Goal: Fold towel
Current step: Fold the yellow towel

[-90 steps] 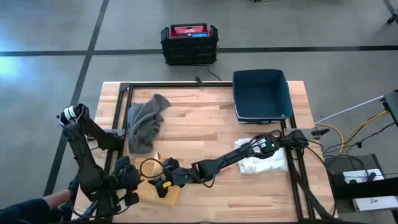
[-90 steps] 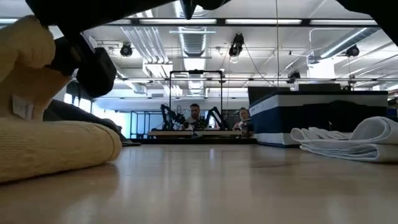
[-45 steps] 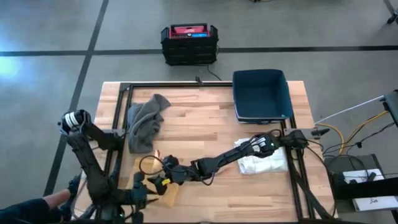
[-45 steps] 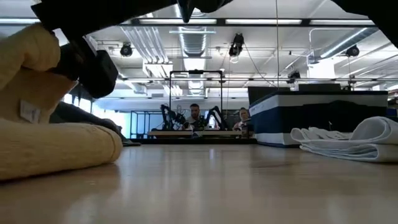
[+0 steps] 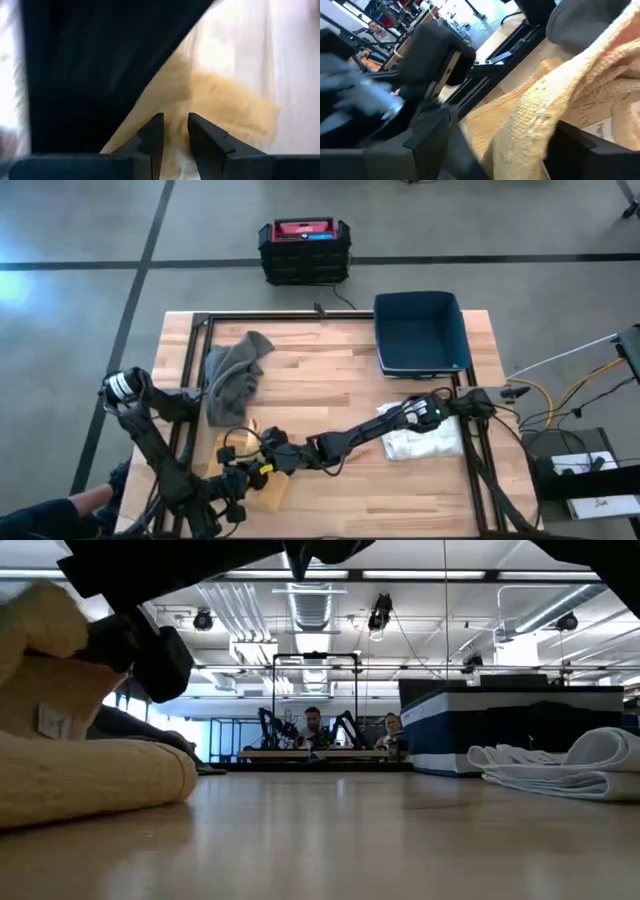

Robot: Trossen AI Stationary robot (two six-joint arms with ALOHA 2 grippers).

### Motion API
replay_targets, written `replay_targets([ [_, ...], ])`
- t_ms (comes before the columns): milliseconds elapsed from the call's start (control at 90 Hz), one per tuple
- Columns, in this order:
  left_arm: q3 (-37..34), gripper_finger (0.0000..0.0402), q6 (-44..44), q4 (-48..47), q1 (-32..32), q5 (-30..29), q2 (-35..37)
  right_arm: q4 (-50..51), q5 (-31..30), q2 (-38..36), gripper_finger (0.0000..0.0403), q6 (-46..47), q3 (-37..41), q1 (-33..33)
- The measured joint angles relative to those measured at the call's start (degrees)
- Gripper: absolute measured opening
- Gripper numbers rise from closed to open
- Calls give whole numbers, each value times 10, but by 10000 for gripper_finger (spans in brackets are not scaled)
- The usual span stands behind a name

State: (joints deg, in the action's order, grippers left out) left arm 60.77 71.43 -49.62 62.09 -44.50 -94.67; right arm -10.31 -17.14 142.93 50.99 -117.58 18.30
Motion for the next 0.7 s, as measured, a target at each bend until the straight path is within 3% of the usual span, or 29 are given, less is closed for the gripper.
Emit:
replay_targets([
  [478, -1, 75, 247, -119, 90, 85, 1, 2, 32, 0, 229, -44, -31, 1],
  [700, 22, 75, 308, -125, 130, 93, 19, 44, 105, 0, 235, -95, -69, 1],
])
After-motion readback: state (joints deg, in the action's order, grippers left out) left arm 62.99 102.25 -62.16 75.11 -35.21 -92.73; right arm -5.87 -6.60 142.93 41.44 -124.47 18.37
